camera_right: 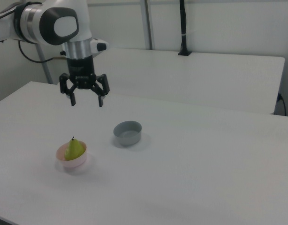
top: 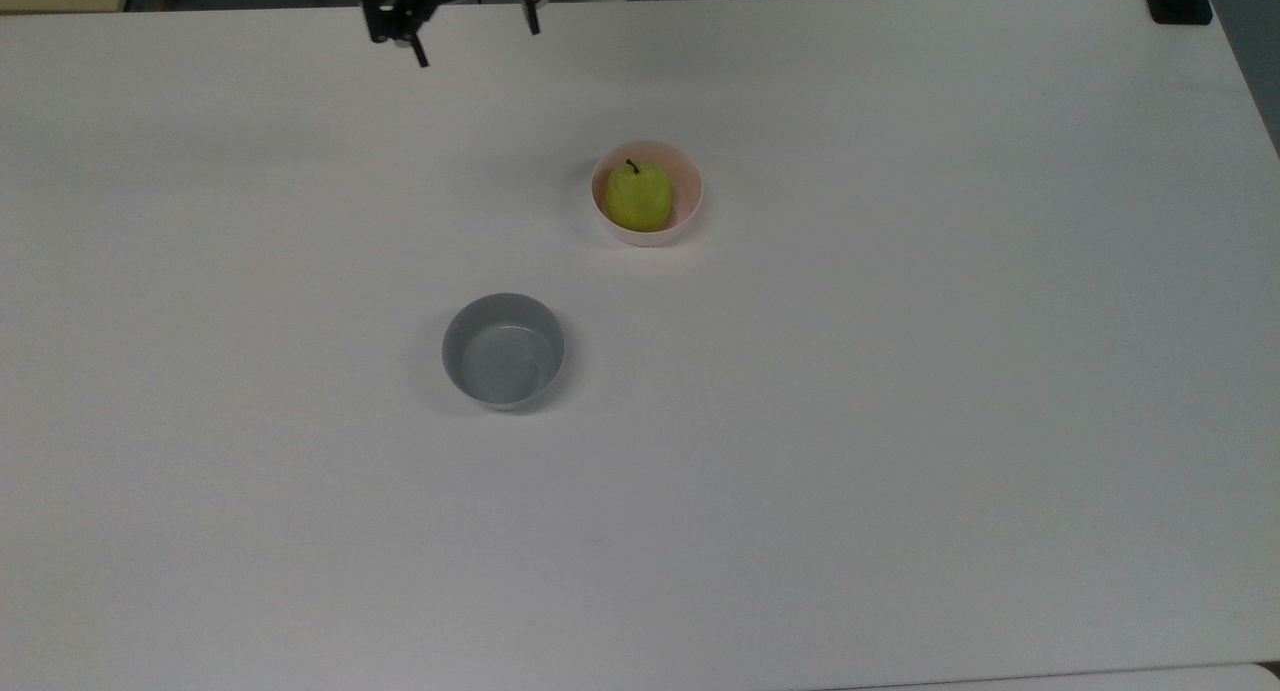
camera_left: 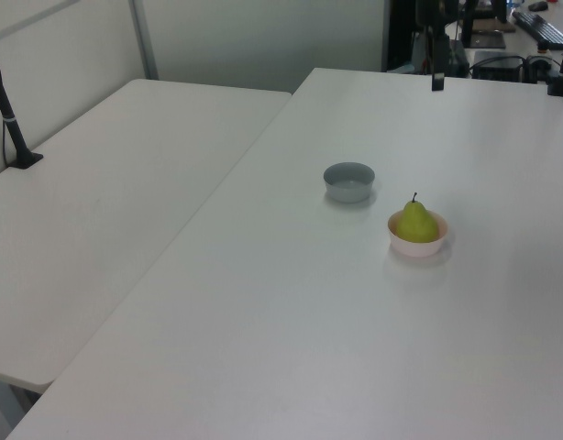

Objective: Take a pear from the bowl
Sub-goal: 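Move the gripper over the pink bowl and lower toward the green pear, then close the gripper around the green pear inside the pink bowl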

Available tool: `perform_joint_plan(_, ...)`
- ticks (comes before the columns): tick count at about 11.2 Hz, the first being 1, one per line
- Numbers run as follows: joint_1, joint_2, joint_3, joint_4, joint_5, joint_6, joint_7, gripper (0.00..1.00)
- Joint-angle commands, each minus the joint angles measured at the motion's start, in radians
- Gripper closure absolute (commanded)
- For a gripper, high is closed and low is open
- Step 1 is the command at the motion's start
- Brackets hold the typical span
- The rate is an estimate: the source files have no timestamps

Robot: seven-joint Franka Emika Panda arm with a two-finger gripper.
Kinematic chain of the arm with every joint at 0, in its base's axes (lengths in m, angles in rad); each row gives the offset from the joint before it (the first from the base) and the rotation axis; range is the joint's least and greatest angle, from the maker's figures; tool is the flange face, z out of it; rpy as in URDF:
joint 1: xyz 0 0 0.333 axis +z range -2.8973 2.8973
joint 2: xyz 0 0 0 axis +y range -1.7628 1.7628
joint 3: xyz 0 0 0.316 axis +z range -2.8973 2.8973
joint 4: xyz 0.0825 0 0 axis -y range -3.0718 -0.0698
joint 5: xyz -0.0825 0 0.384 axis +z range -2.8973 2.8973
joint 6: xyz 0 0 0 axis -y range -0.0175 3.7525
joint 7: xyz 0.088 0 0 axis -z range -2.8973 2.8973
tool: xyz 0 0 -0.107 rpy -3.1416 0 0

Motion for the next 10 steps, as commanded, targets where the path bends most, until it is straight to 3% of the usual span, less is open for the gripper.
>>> perform_joint_plan(1, 0.034, -0.037, 0.07, -0.143, 0.01, 0.044, 0.08, 0.0)
perform_joint_plan(3, 0.036, -0.036, 0.153, -0.283, 0.011, 0.242, 0.299, 0.0)
perform_joint_plan(5, 0.042, -0.033, 0.192, -0.393, 0.011, 0.387, 0.421, 0.0)
perform_joint_plan(7, 0.065, -0.028, 0.196, -0.472, 0.01, 0.505, 0.452, 0.01)
perform_joint_plan(10, 0.065, 0.03, 0.198, -0.486, -0.025, 0.591, 0.45, 0.03)
